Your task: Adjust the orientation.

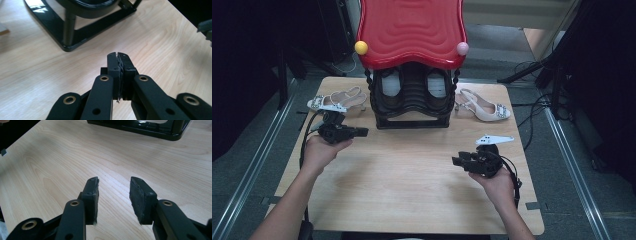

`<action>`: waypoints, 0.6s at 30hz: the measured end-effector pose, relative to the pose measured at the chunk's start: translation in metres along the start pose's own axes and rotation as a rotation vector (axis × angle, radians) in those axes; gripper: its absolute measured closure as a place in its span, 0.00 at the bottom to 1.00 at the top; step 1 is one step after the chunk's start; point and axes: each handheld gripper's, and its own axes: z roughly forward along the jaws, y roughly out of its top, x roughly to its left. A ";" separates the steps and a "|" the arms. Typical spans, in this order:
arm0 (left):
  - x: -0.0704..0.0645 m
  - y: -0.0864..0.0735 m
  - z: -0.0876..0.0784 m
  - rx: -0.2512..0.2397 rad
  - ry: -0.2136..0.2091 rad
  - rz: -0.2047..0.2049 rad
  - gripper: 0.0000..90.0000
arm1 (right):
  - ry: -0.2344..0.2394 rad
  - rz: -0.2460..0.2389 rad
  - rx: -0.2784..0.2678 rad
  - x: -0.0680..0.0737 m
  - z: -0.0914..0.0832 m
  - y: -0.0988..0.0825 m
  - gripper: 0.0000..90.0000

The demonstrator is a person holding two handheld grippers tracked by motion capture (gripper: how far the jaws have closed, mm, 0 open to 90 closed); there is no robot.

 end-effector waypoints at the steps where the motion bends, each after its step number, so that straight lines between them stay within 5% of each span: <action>1: 0.003 0.001 -0.001 -0.001 0.006 -0.007 0.99 | -0.002 0.001 0.000 0.000 0.000 0.000 0.67; 5: 0.013 0.003 -0.005 -0.033 0.045 -0.067 1.00 | -0.005 0.002 0.008 -0.001 0.001 0.000 0.66; 10: 0.021 0.012 -0.007 -0.049 0.060 -0.082 1.00 | -0.012 0.002 0.003 -0.002 0.001 0.000 0.65; 18: 0.052 0.035 -0.003 -0.040 0.110 -0.135 1.00 | -0.015 0.015 0.010 -0.004 0.002 0.000 0.65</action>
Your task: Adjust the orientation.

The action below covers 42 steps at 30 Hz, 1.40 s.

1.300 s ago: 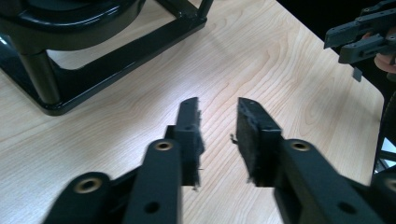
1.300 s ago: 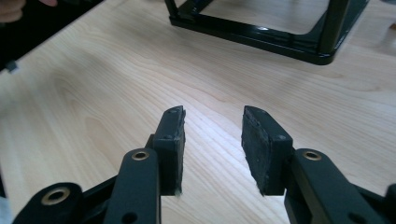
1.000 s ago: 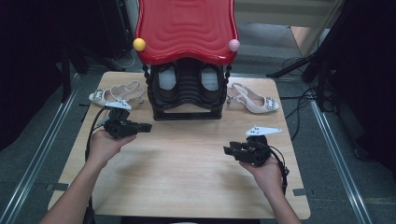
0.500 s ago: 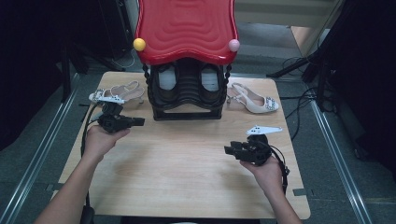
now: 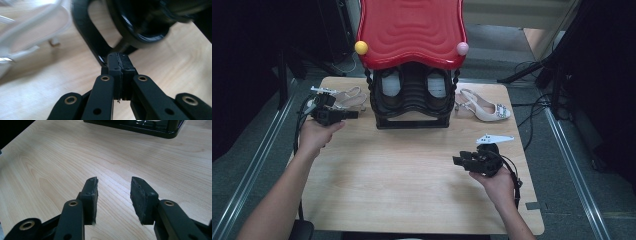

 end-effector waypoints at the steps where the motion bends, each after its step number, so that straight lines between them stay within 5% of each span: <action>1: 0.005 0.008 0.002 -0.001 0.014 -0.003 1.00 | 0.000 -0.002 0.001 -0.001 0.000 0.000 0.65; 21: 0.052 0.057 0.026 -0.032 0.141 -0.134 1.00 | 0.000 0.011 0.041 -0.001 0.003 -0.007 0.64; 25: 0.059 0.055 0.032 -0.020 0.154 -0.148 1.00 | -0.002 0.015 0.047 -0.001 0.002 -0.009 0.64; 27: 0.066 0.049 0.038 0.027 0.146 -0.161 1.00 | -0.007 0.020 0.046 -0.003 0.001 -0.010 0.64; 42: 0.082 0.022 0.029 0.052 0.116 -0.204 1.00 | -0.029 0.030 0.051 -0.004 0.000 -0.010 0.63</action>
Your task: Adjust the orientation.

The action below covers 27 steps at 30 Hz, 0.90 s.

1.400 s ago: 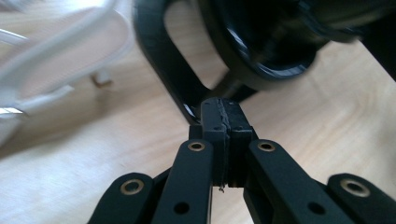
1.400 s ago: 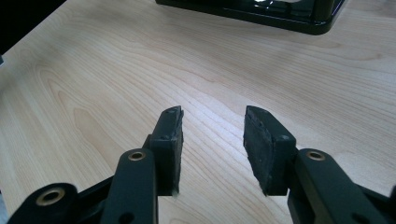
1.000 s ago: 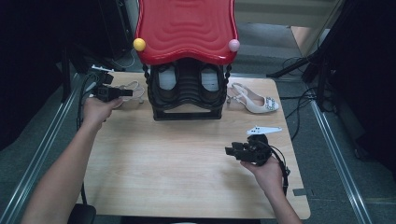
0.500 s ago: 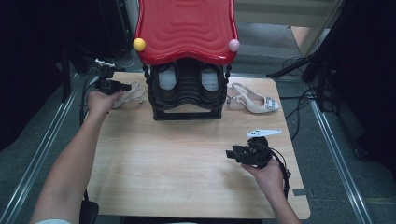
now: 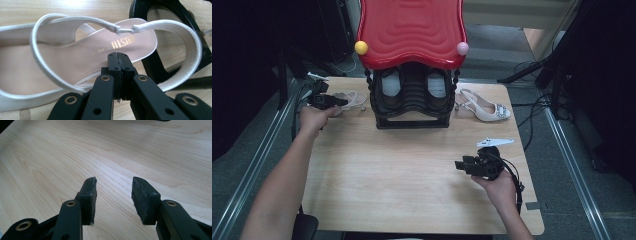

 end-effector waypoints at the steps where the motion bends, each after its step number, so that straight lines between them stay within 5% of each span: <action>1: 0.001 -0.001 -0.001 0.013 -0.002 0.001 1.00 | -0.002 0.010 -0.004 -0.001 -0.002 0.000 0.63; 10: 0.008 -0.004 -0.009 0.071 0.041 0.017 1.00 | 0.002 0.008 -0.004 -0.001 -0.002 0.000 0.63; 27: 0.025 -0.011 -0.026 0.083 0.083 0.002 1.00 | 0.009 0.003 0.004 0.000 0.002 0.002 0.63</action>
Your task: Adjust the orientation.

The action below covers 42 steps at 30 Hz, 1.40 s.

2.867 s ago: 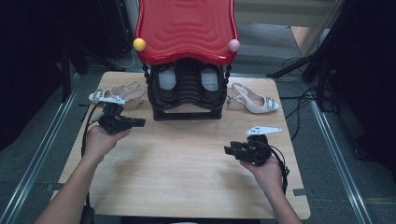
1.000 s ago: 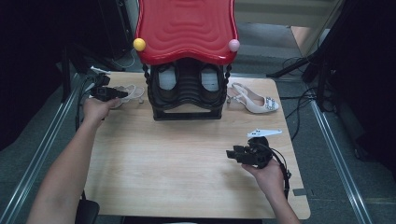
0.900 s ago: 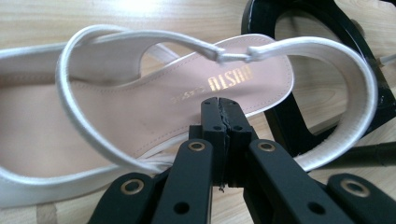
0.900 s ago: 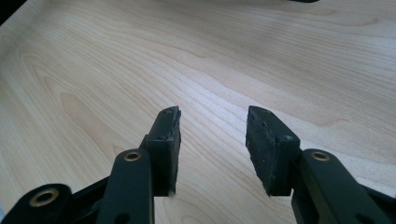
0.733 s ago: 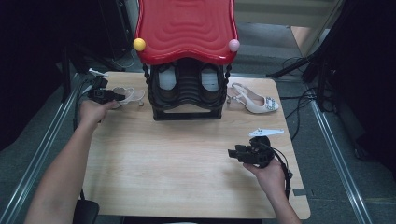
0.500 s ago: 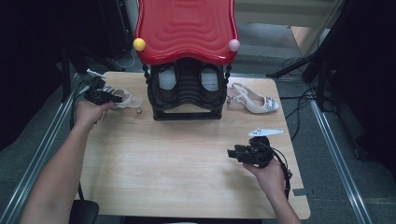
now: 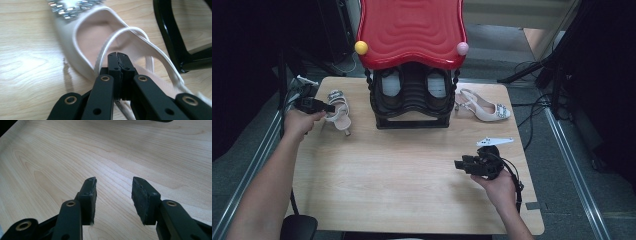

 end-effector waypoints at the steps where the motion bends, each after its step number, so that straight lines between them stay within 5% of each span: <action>1: 0.000 0.000 0.000 0.000 0.000 0.000 1.00 | 0.000 0.000 0.000 0.000 0.000 0.000 0.63; 11: -0.006 -0.005 -0.011 -0.058 -0.038 -0.027 0.98 | 0.006 -0.002 0.001 0.001 0.001 0.001 0.63; 17: -0.014 -0.019 -0.023 -0.078 -0.058 -0.005 0.99 | 0.008 -0.006 0.004 0.002 0.002 0.001 0.63; 25: -0.022 -0.029 -0.014 -0.051 0.021 0.024 0.99 | 0.014 -0.011 0.013 0.004 0.005 0.002 0.62; 34: -0.008 -0.028 -0.017 -0.038 0.046 0.011 0.99 | 0.015 -0.007 0.012 0.003 0.004 0.002 0.62; 37: -0.005 -0.027 -0.019 -0.043 0.086 0.018 0.99 | 0.015 -0.007 0.012 0.003 0.004 0.002 0.62; 42: -0.004 -0.024 -0.020 -0.055 0.062 0.000 0.97 | 0.016 -0.007 0.015 0.003 0.005 0.002 0.62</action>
